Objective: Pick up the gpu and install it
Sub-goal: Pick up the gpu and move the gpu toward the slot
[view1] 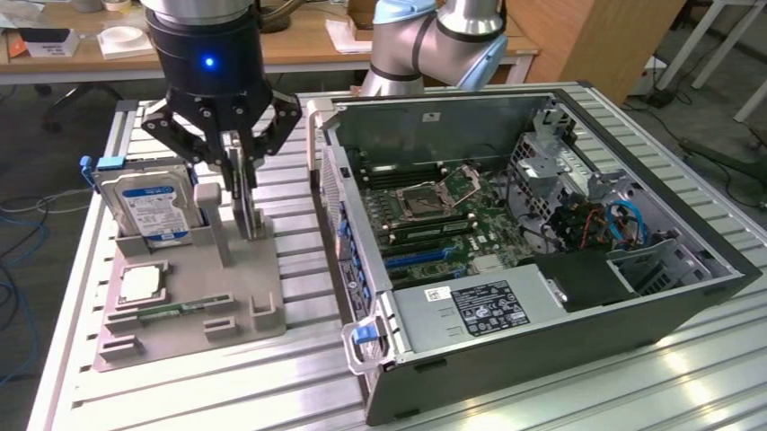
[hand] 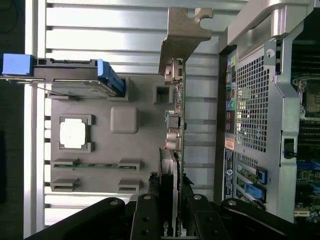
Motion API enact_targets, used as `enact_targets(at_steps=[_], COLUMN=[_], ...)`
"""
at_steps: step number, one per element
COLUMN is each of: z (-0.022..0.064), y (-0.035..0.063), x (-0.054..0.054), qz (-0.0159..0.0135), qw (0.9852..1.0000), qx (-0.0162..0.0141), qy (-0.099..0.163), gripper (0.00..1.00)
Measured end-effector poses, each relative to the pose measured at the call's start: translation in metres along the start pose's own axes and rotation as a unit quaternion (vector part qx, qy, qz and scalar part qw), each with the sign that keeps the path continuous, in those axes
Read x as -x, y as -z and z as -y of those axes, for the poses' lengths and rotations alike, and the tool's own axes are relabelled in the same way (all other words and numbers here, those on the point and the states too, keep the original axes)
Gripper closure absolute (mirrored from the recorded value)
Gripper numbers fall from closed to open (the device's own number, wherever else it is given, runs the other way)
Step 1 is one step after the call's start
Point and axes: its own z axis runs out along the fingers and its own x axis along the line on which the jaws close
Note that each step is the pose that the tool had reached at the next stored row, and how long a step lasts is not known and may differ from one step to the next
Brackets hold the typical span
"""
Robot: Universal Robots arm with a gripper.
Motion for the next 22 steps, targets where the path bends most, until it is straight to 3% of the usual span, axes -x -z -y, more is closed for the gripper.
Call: enact_targets(at_steps=[22], z=[-0.0007], y=[0.0138], x=[0.000], qz=[0.0000], qw=[1.0000], qx=[0.0003], qy=[0.000], gripper=[0.73])
